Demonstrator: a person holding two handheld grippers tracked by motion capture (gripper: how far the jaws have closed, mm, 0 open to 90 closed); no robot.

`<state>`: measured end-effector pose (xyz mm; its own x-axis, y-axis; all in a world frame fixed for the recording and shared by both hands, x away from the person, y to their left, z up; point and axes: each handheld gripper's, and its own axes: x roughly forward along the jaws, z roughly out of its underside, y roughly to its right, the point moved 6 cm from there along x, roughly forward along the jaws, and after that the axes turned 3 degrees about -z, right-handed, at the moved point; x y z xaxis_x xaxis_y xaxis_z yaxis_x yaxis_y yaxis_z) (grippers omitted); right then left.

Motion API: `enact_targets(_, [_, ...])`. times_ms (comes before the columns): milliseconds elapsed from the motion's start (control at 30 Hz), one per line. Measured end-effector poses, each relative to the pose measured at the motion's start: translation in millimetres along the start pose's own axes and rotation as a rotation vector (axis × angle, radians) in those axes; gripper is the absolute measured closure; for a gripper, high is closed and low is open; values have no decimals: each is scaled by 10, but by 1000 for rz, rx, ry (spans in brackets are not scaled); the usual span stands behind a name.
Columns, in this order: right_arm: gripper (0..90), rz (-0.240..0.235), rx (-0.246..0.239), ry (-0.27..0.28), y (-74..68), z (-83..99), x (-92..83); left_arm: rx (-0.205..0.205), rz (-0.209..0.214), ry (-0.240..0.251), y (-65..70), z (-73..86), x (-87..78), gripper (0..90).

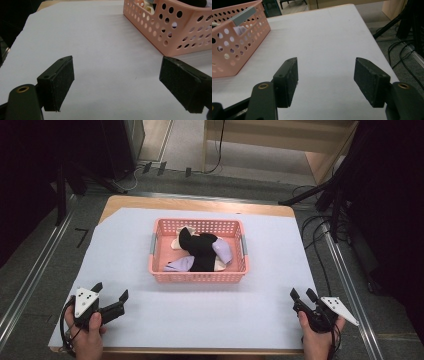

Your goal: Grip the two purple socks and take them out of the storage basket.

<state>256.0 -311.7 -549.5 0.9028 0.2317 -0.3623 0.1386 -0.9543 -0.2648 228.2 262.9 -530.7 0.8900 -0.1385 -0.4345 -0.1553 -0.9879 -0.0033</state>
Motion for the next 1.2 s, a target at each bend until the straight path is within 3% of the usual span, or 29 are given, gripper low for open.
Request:
enact_targets(167, [378,10,-11,18,-35,-52,3,5,-1,-3,7,2,-1,136])
enact_targets(433, [396,-14,-25,28,-276,-244,-16,13,4,-6,16,4,5,136])
enact_targets(667, [401,-69,-56,37,-631,-408,103,15,7,-9,17,5,5,137])
enact_targets(700, [401,-69,-56,37,-631,-408,103,15,7,-9,17,5,5,137])
enact_targets(767, [407,-102,-72,27,-821,-442,197,16,4,-12,23,6,11,137])
enact_targets(833, [407,-112,-82,22,-884,-453,229,18,2,-13,25,6,14,138])
enact_targets(900, [412,-133,-96,19,-1053,-497,316,23,7,-15,31,6,17,137])
enact_targets(933, [412,-133,-96,19,-1053,-497,316,23,7,-15,31,6,17,138])
enact_targets(967, [416,-146,-100,12,-1158,-524,367,24,7,-15,30,5,19,138])
enact_targets(1200, [411,-172,-140,-10,-1417,-598,531,22,10,-18,31,6,20,138])
